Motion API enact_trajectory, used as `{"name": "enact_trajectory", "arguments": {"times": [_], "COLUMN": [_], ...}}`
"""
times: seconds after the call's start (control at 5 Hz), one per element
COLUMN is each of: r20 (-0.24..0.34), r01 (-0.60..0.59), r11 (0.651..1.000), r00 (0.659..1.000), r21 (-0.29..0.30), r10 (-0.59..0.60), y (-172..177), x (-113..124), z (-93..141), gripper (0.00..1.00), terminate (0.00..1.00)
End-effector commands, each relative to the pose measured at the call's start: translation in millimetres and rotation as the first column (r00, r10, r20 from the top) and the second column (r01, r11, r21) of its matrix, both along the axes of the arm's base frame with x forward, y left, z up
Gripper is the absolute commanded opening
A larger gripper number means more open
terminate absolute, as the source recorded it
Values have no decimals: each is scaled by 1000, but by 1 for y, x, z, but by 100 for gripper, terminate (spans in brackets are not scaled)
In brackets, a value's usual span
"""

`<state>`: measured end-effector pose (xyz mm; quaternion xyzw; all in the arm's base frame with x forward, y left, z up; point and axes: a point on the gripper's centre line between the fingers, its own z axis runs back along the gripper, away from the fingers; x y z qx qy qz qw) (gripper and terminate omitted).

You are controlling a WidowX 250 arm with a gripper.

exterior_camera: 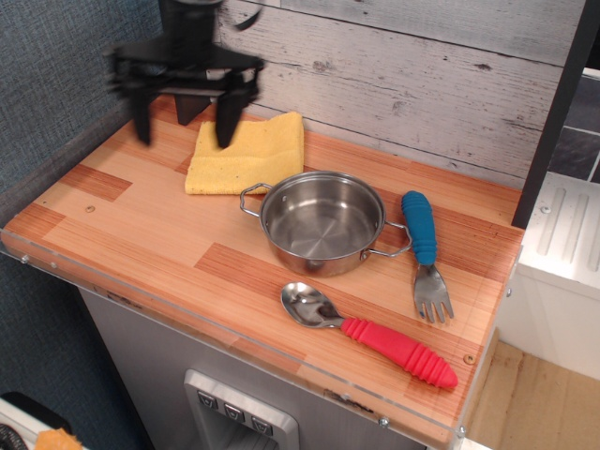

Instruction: PICK UP THE YELLOW TOWEL AND PUT THE ANOTHER SIDE OF THE TABLE

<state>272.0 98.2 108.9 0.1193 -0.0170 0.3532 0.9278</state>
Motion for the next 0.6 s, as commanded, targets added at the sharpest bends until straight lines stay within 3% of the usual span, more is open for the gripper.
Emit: {"name": "enact_trajectory", "arguments": {"times": [0.0, 0.2, 0.4], "r20": [79, 79, 79], "r01": [-207, -207, -207], "r11": [978, 978, 978], "r00": [975, 975, 975], "r21": [13, 13, 13], "r10": [206, 206, 206], "y": [21, 21, 21], "x": [-53, -53, -53], "z": [20, 20, 20], "gripper": [100, 100, 100], "terminate": [0, 0, 100]}}
